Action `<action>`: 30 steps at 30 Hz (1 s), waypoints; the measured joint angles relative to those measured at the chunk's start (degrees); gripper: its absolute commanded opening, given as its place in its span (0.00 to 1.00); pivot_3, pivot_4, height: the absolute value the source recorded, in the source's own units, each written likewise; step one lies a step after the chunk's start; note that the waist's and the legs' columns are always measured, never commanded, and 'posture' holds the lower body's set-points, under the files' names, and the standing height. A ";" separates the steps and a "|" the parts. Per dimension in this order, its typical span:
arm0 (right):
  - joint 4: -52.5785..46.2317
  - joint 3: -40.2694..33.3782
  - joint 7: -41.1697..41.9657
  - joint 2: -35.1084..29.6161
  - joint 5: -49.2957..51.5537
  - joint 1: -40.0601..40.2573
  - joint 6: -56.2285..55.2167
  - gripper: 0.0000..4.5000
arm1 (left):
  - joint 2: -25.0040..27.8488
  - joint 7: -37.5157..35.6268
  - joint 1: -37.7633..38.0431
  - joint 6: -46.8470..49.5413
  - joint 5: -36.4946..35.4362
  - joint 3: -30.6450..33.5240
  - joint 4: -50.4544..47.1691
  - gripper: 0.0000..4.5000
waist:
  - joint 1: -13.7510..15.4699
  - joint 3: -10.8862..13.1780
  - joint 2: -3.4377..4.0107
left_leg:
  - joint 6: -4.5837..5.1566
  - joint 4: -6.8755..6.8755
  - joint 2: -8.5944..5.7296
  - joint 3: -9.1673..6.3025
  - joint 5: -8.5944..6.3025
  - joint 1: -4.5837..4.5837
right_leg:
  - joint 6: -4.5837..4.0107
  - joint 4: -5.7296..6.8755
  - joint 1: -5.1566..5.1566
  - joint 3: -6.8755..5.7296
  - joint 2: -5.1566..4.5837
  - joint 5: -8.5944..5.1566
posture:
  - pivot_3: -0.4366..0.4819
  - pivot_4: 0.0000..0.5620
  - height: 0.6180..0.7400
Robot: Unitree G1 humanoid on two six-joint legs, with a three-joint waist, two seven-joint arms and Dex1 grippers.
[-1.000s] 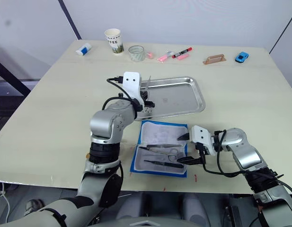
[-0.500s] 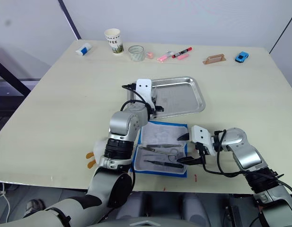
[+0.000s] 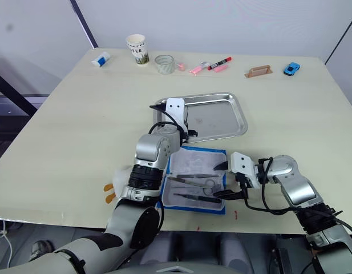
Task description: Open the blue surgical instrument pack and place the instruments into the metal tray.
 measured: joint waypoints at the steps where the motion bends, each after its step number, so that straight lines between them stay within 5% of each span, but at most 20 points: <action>1: -0.36 0.00 0.00 -0.14 0.00 0.19 0.18 0.98 | 0.00 0.02 -0.01 -0.37 0.04 -0.32 0.31 0.01 | 0.00 0.00 0.00 | 0.00 0.00 0.00 0.00 0.00 0.00 | 0.00 0.00 0.00 0.00 0.00 0.00 | 0.48 0.27 1.00; 13: -1.10 -0.03 -0.21 -0.23 0.00 0.57 0.81 0.98 | -0.02 0.53 -0.50 -0.95 0.43 -0.60 1.64 0.01 | 0.00 0.00 0.00 | 0.00 0.00 -0.02 0.00 0.00 0.00 | 0.00 0.00 0.00 0.00 0.00 0.00 | 0.48 0.27 1.00; 18: -1.30 -0.03 -0.40 -0.24 0.00 0.69 0.85 0.98 | -0.02 0.45 -0.49 0.05 0.35 -0.59 1.55 0.45 | -0.01 0.00 0.00 | 0.00 0.00 -0.02 0.00 0.00 0.00 | 0.00 0.00 0.00 -0.01 0.00 0.00 | 0.48 0.27 1.00; 30: -1.19 -0.03 -0.39 -0.34 0.08 0.64 0.84 0.98 | 1.76 -8.99 0.10 -1.36 -2.64 -2.77 -9.65 0.45 | -0.03 0.02 0.02 | -0.14 -0.01 0.00 0.00 0.07 -0.01 | 0.00 -0.02 0.00 0.00 0.00 0.00 | 0.48 0.27 1.00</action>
